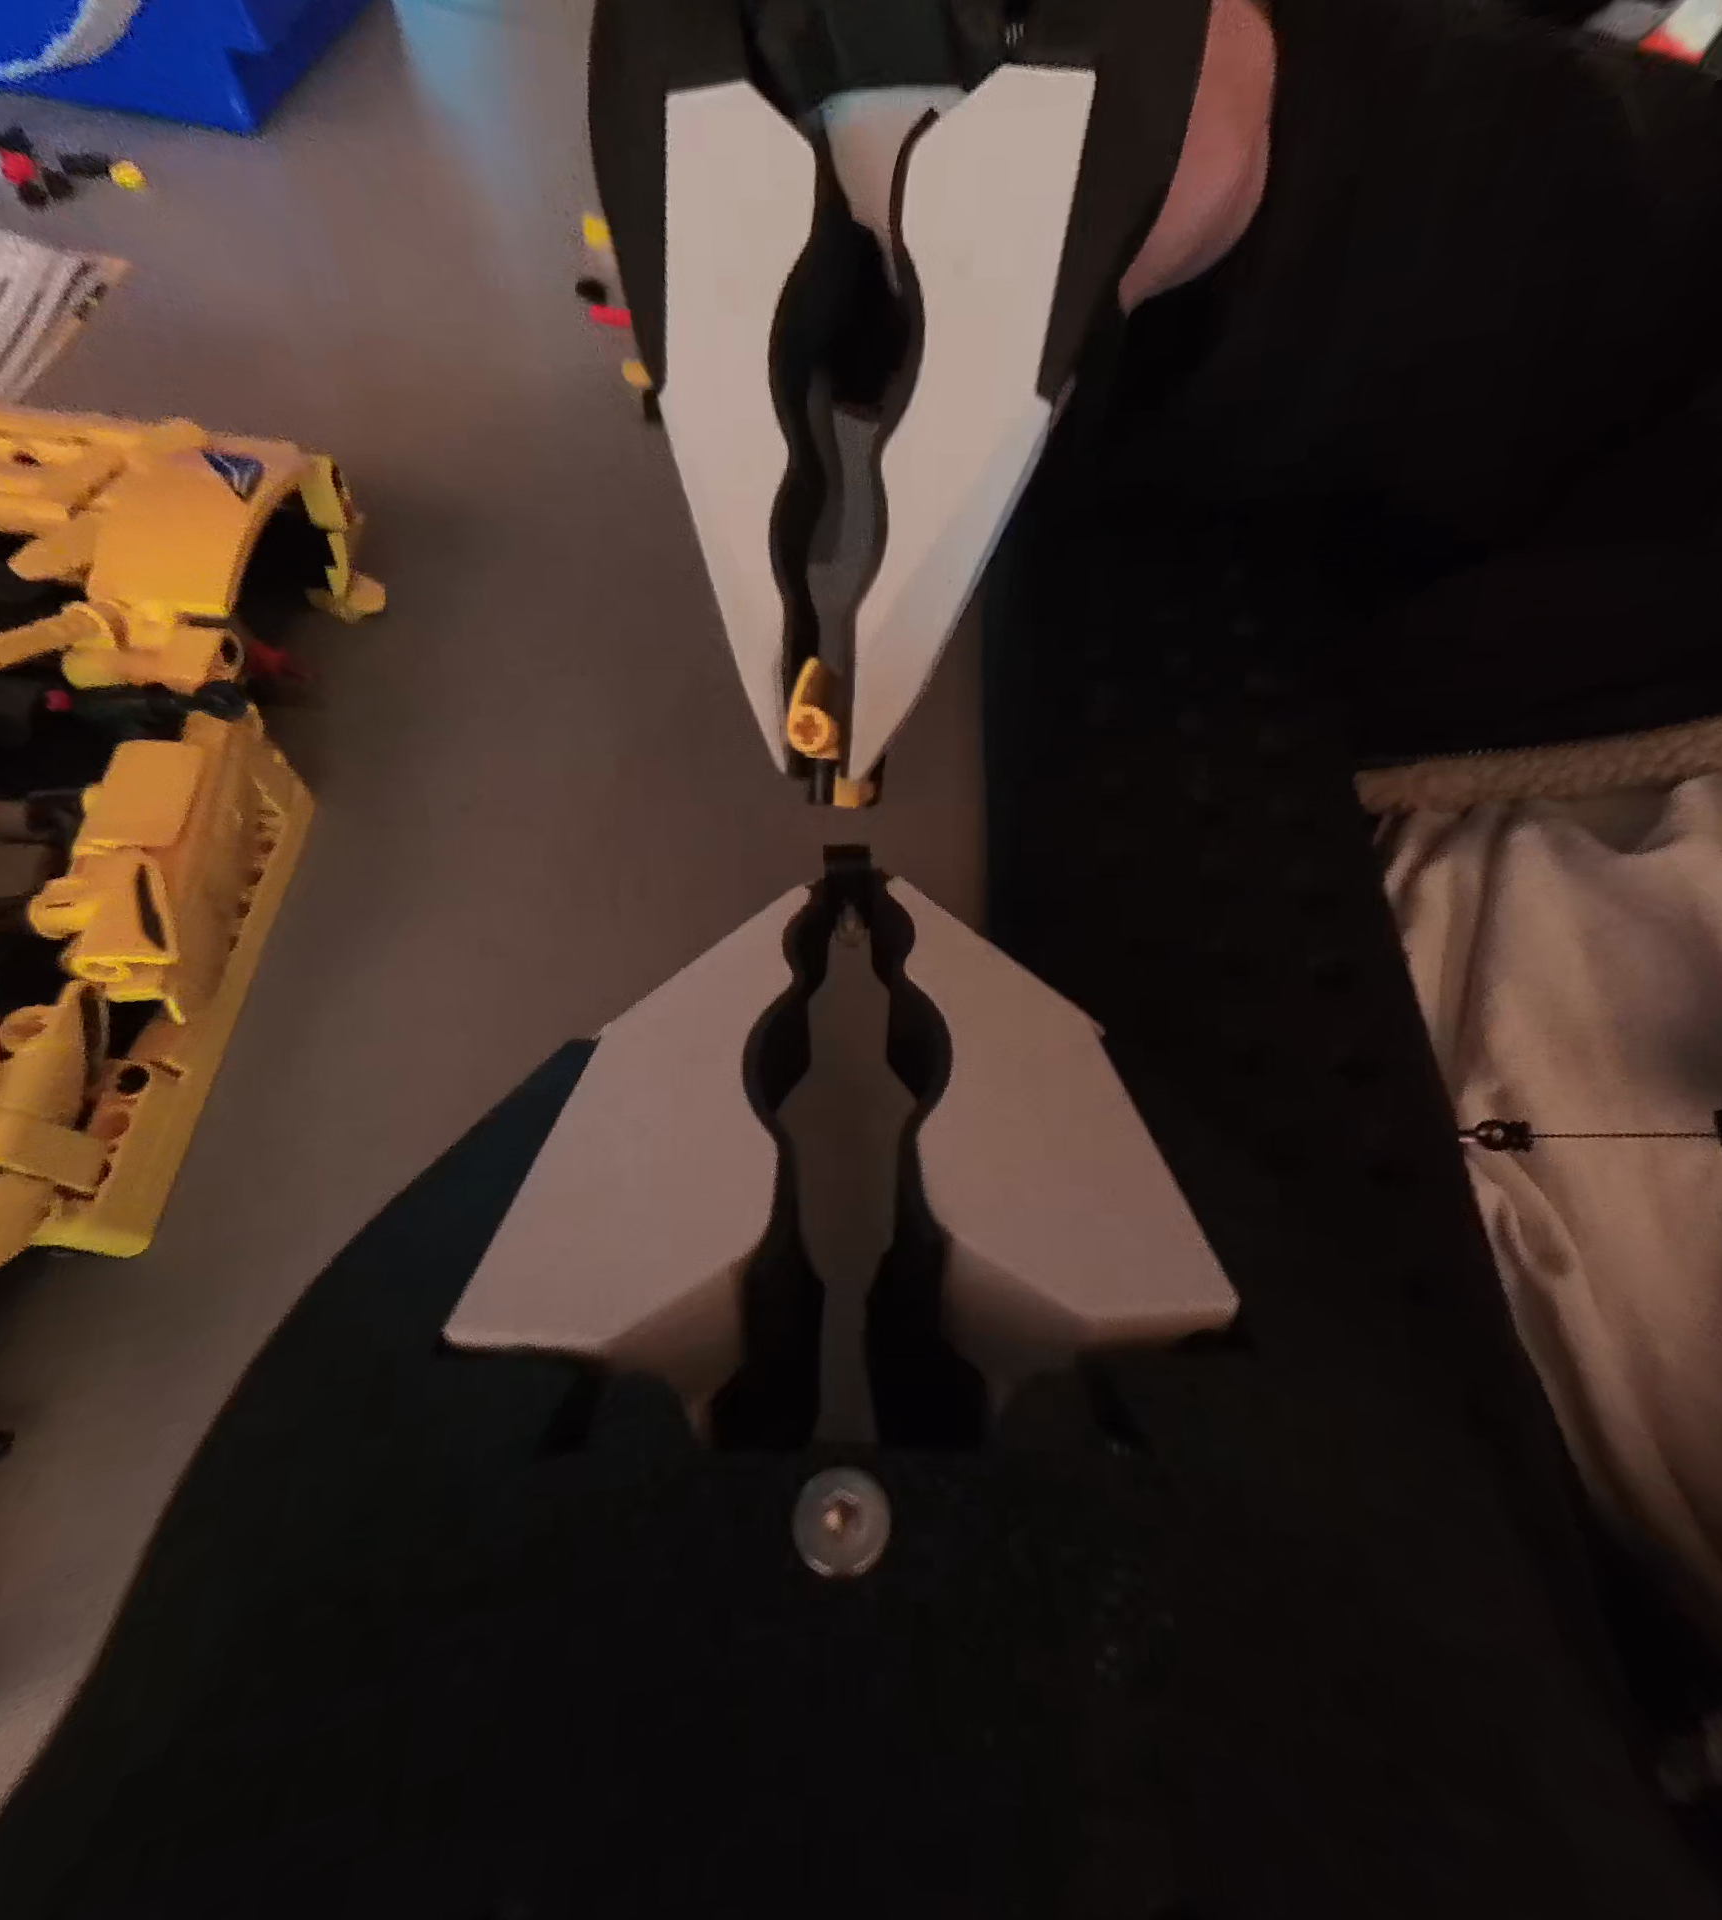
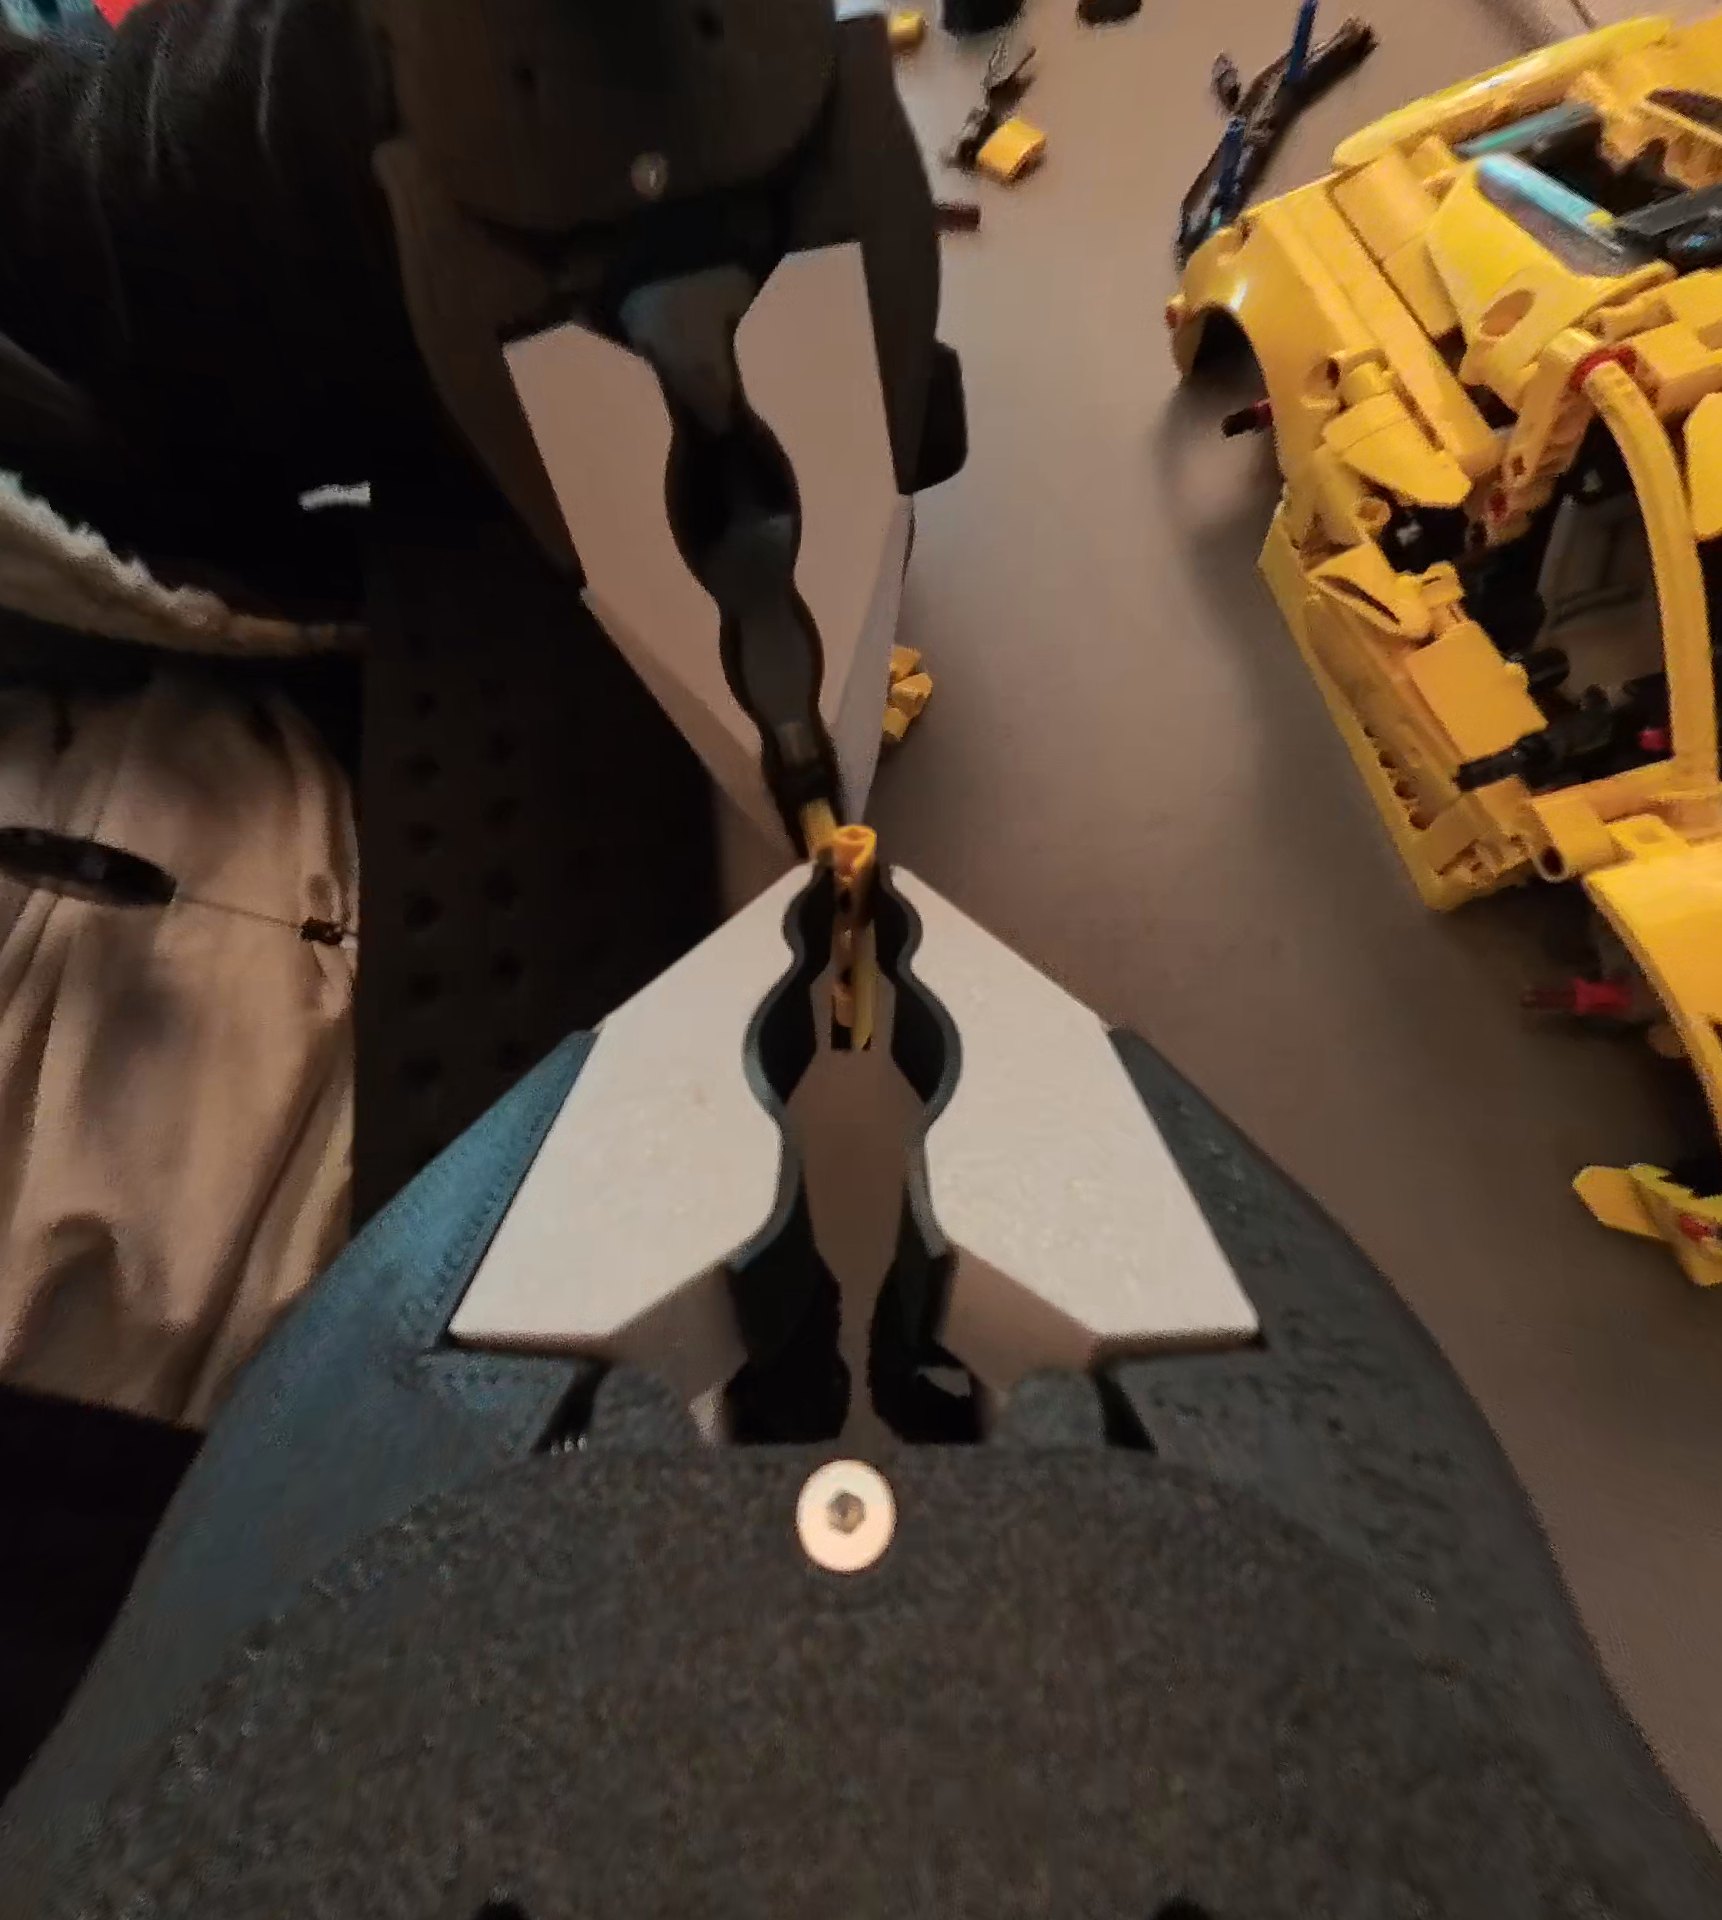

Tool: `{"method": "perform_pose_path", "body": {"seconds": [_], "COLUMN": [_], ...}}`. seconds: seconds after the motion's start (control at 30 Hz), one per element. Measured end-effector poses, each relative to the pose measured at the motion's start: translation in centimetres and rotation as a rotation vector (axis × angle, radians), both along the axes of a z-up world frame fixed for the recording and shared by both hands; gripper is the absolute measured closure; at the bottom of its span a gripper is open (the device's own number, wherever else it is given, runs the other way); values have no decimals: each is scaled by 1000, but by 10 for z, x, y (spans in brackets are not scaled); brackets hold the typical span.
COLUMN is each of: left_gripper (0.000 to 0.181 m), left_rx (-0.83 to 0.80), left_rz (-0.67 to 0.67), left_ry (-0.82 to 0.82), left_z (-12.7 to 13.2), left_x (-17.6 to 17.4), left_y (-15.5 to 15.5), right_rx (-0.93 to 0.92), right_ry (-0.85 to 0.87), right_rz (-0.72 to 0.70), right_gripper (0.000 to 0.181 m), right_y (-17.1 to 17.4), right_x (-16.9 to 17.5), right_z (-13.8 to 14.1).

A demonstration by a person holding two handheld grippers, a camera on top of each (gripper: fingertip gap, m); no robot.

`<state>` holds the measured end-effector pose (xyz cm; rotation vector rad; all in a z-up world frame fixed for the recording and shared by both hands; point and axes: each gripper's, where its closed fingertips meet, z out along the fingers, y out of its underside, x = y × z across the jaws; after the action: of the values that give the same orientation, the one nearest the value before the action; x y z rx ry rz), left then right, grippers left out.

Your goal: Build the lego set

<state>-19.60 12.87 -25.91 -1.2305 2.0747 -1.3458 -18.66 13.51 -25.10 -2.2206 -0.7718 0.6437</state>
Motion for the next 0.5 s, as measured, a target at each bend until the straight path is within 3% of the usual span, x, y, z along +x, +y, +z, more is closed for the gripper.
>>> {"method": "perform_pose_path", "body": {"seconds": [0.17, 0.5], "left_gripper": [175, 175], "left_rx": [-27, -4], "left_rz": [-10, -4], "left_ry": [-28, -48], "left_z": [8, 11], "left_x": [0, 0], "left_y": [-2, 0], "right_rx": [-61, -78], "right_ry": [-75, -168], "right_rz": [97, 144], "right_gripper": [173, 173], "right_y": [-5, -3], "right_x": [-11, -11], "right_z": [3, 5]}}
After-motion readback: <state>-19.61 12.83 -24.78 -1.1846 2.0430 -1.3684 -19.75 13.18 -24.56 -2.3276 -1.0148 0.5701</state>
